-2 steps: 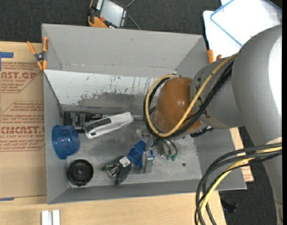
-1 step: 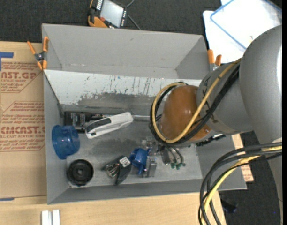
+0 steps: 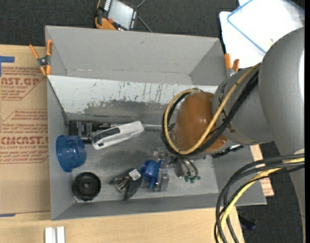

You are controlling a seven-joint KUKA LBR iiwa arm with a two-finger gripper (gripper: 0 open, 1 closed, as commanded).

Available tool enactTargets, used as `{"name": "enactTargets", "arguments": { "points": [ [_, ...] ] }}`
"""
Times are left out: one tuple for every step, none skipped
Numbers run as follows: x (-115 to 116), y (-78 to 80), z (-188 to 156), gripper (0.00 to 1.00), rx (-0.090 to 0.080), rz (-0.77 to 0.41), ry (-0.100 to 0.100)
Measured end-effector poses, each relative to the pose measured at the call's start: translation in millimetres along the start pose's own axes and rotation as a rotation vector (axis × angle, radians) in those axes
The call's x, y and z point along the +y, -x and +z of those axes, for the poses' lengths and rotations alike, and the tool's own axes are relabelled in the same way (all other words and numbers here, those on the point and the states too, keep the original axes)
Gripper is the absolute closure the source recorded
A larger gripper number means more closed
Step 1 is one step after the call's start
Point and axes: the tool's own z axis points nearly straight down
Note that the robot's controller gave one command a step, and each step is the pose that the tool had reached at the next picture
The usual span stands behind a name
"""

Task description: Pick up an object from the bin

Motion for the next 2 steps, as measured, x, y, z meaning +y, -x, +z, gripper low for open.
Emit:
{"name": "enactTargets", "arguments": {
  "points": [
    [1.1, 19.5, 0.4, 0.0, -0.001, 0.064, 0.002],
    [1.2, 26.5, -0.2, 1.0, -0.003, 0.085, 0.001]
  ]
}}
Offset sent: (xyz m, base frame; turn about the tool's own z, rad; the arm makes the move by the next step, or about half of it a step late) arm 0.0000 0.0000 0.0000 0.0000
